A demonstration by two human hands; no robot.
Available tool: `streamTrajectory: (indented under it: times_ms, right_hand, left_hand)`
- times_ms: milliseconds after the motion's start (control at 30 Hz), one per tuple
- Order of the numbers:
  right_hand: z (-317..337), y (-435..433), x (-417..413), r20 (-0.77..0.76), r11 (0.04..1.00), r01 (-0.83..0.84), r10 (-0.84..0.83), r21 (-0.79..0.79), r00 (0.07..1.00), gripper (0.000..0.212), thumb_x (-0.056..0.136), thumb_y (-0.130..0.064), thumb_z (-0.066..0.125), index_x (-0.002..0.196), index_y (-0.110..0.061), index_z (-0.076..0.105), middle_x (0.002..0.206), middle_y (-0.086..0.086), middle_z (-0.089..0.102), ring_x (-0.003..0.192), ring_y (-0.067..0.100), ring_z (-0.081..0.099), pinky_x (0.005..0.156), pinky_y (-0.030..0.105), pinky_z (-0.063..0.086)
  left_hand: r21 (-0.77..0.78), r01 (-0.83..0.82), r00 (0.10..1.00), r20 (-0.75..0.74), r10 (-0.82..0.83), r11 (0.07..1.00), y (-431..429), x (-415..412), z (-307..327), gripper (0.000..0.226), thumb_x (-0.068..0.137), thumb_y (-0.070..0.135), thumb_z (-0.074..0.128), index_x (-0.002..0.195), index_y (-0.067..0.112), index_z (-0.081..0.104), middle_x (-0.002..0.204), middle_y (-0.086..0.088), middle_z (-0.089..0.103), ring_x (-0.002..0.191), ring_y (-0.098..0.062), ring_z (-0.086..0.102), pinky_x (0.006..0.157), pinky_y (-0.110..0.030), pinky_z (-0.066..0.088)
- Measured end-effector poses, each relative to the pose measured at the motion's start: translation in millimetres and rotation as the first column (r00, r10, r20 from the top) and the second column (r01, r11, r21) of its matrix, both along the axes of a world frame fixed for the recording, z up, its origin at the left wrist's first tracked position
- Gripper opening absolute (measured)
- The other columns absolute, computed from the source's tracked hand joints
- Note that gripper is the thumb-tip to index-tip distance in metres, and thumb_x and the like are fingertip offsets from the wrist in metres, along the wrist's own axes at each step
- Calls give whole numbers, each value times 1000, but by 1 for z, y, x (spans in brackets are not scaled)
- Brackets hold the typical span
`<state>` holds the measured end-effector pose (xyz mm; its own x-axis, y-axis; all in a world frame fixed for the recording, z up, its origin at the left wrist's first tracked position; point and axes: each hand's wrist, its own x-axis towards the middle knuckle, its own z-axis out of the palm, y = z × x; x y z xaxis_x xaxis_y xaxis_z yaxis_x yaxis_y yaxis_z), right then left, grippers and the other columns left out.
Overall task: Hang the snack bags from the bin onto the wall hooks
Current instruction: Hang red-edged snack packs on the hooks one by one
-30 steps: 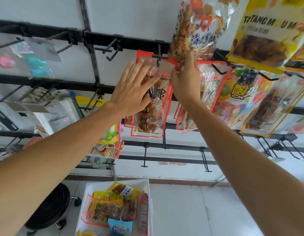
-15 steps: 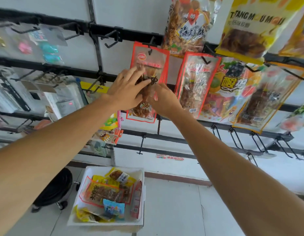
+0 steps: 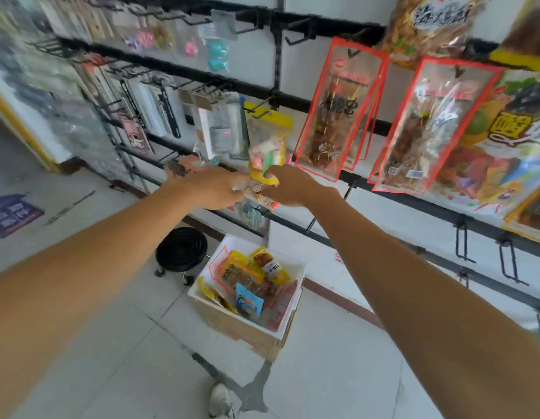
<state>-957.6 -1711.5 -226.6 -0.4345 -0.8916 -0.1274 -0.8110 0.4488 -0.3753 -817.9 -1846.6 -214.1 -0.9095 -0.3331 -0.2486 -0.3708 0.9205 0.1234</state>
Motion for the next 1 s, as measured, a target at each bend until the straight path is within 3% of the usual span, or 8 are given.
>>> streamTrajectory:
  times_ms: [100, 333, 467, 533, 600, 733, 833, 1000]
  right_hand:
    - [-24, -13, 19, 60, 998, -57, 54, 38, 997, 39, 96, -32, 52, 130, -12, 51, 132, 10, 53, 120, 29, 50, 88, 31, 38]
    - [-102, -40, 30, 159, 964, -115, 78, 239, 984, 44, 99, -34, 49, 138, -15, 45, 143, 8, 47, 130, 27, 44, 100, 32, 36]
    - [-157, -57, 24, 212, 936, -125, 56, 330, 976, 42, 100, -36, 46, 138, -18, 45, 147, 8, 43, 132, 28, 44, 106, 35, 34]
    - [-185, -66, 21, 246, 925, -131, 42, 357, 968, 43, 100, -35, 45, 139, -18, 45, 147, 7, 43, 131, 28, 43, 101, 34, 37]
    - [-216, -77, 15, 256, 908, -141, 38, 395, 966, 41, 99, -37, 45, 136, -19, 48, 143, 8, 48, 128, 29, 46, 99, 35, 38]
    - [-289, -107, -3, 318, 870, -188, 39, 456, 947, 39, 98, -38, 46, 132, -19, 49, 134, 9, 54, 119, 28, 52, 91, 34, 43]
    - [-351, -131, -16, 316, 848, -230, 78, 478, 946, 39, 99, -38, 46, 133, -19, 49, 135, 8, 55, 119, 29, 52, 98, 39, 44]
    - [-446, -165, -24, 347, 849, -249, 84, 467, 934, 50, 97, -29, 52, 142, -12, 40, 139, 11, 50, 121, 29, 51, 79, 28, 35]
  left_hand:
    - [87, -95, 995, 47, 91, 992, -7, 21, -23, 51, 102, 32, 40, 152, 26, 29, 149, -10, 44, 124, -27, 50, 101, -39, 43]
    - [242, -187, 976, 155, 152, 952, -46, 32, -117, 54, 103, 35, 40, 154, 21, 26, 156, -5, 34, 136, -25, 41, 108, -39, 38]
    - [298, -201, 970, 192, 147, 933, -65, 41, -179, 50, 100, 38, 42, 148, 24, 36, 148, -4, 46, 124, -23, 53, 100, -40, 46]
    - [263, -183, 963, 243, 119, 947, -72, 49, -209, 45, 98, 41, 42, 140, 27, 44, 125, -3, 60, 103, -23, 61, 87, -42, 53]
    - [230, -181, 957, 267, 117, 956, -78, 54, -237, 43, 98, 38, 43, 137, 23, 48, 108, -4, 62, 90, -24, 62, 75, -37, 53]
    - [277, -262, 950, 240, 198, 924, -89, 51, -301, 42, 99, 30, 46, 139, 20, 46, 132, -8, 57, 112, -26, 58, 76, -31, 40]
    - [331, -337, 935, 226, 273, 881, -93, 41, -352, 47, 99, 26, 47, 145, 21, 41, 140, -8, 52, 122, -25, 54, 88, -33, 43]
    - [401, -412, 910, 228, 347, 818, -89, 19, -424, 50, 98, 18, 45, 148, 19, 38, 147, -9, 44, 129, -24, 47, 100, -37, 43]
